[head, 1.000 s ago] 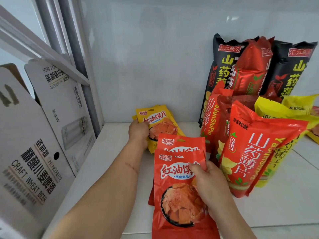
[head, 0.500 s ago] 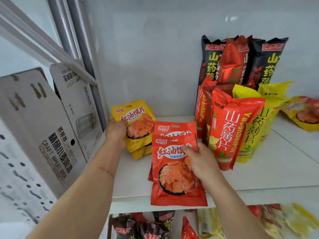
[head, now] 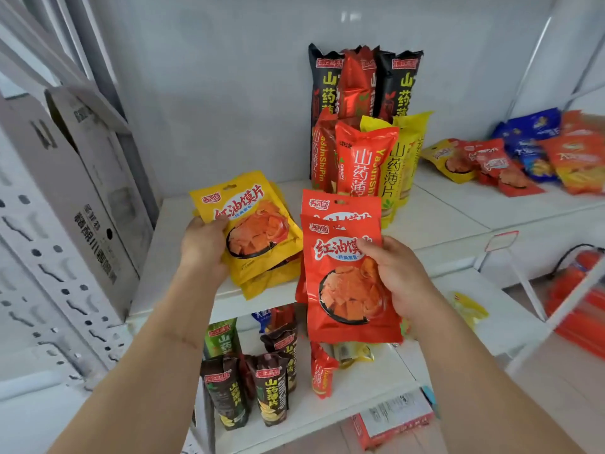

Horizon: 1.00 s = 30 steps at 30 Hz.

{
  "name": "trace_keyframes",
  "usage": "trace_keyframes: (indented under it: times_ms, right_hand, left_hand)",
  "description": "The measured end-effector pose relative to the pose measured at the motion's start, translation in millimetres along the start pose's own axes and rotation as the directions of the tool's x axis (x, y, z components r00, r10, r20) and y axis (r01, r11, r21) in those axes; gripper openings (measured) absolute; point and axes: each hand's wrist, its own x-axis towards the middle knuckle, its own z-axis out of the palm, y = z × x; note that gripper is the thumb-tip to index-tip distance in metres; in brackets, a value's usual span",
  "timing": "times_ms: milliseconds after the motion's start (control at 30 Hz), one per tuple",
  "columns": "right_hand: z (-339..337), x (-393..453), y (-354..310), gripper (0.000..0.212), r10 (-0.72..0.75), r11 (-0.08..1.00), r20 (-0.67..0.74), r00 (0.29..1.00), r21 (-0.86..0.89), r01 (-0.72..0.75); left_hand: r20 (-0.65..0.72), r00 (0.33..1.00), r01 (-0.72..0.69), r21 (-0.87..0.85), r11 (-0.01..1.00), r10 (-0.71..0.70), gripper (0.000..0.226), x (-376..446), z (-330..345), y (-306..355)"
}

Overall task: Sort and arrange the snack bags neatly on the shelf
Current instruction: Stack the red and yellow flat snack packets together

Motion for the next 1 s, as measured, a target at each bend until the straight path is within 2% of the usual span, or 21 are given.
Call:
trace_keyframes:
  times_ms: [233, 467, 700, 1000]
  right_hand:
    - [-81.8, -26.2, -1.6, 0.018, 0.024, 0.998, -0.094, 0.995, 0.058, -0.019]
    - [-193.5, -15.9, 1.8, 0.022, 0.037, 0.998, -0.215, 0.976, 0.065, -0.023]
    - [-306.1, 21.0, -8.9, 0.019, 0.03, 0.998, -0.258, 0.966, 0.069, -0.012]
    - [-405.6, 88.7, -28.4, 0.015, -0.016, 0.996, -0.221, 0.975, 0.085, 0.036]
  left_hand:
    - [0.164, 0.986, 0.006, 0.013, 1.0, -0.009, 0.012, -54.7, 63.0, -25.6]
    - [0.325, 0.944, -0.078, 0.06, 0.995, 0.055, 0.012, -102.1, 166.6, -72.8]
    - [0.35, 0.932, -0.129, 0.061, 0.99, 0.1, 0.011, -136.4, 296.4, -104.7]
    - [0.264, 0.962, -0.084, 0.021, 0.996, 0.076, 0.011, -125.9, 432.0, -132.0]
